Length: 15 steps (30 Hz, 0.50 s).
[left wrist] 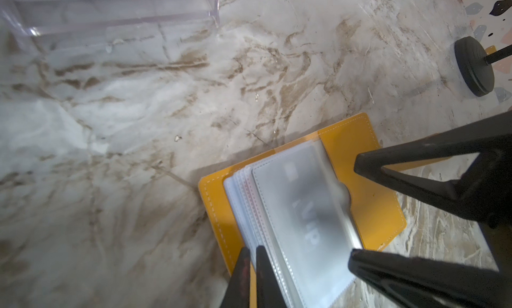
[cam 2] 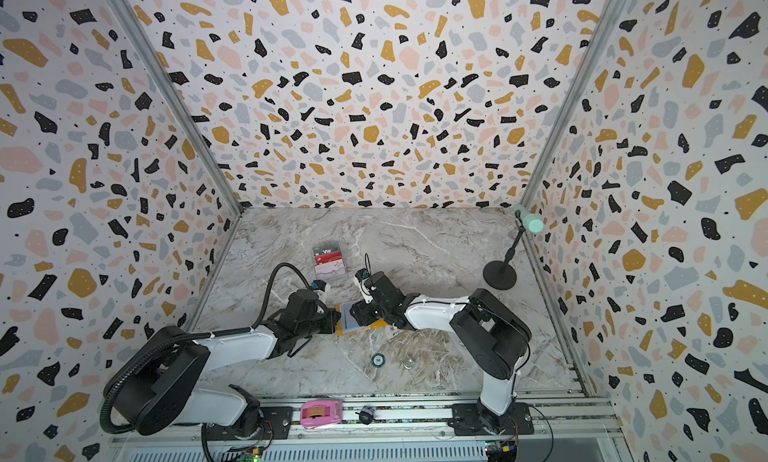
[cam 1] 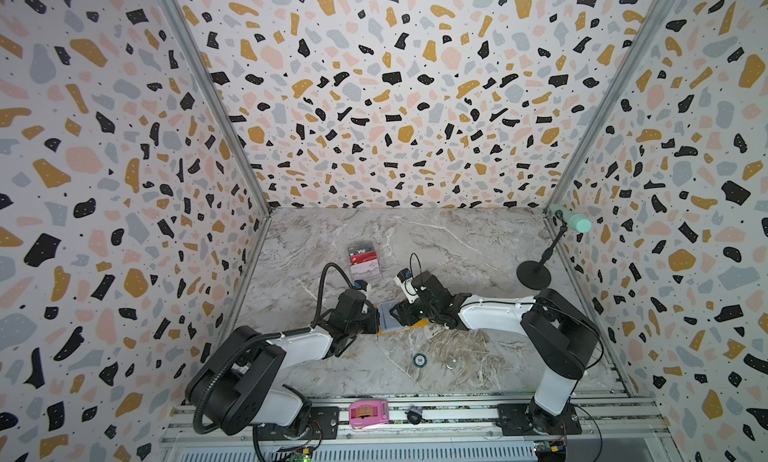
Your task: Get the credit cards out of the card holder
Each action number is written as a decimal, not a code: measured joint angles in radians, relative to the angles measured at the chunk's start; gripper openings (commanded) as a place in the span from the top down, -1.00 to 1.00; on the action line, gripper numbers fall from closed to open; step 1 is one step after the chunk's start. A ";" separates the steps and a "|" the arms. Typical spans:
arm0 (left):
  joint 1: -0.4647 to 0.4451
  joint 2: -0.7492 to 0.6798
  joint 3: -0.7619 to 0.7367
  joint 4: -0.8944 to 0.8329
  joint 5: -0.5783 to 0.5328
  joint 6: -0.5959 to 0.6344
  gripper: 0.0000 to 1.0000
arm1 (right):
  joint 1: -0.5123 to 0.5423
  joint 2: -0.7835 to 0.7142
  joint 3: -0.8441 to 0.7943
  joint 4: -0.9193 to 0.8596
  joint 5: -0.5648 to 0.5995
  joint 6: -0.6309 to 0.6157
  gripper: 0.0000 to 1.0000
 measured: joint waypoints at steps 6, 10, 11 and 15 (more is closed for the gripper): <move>0.000 0.008 -0.026 0.033 0.000 -0.015 0.90 | 0.022 0.021 0.009 -0.024 0.029 -0.015 -0.37; 0.000 0.018 -0.035 0.061 -0.001 -0.025 0.94 | 0.032 0.037 0.029 -0.033 0.046 -0.028 -0.40; 0.000 0.021 -0.037 0.068 -0.001 -0.026 0.94 | 0.034 0.038 0.030 -0.034 0.048 -0.031 -0.41; 0.000 0.032 -0.038 0.089 -0.001 -0.029 0.95 | 0.039 0.039 0.030 -0.037 0.055 -0.042 -0.44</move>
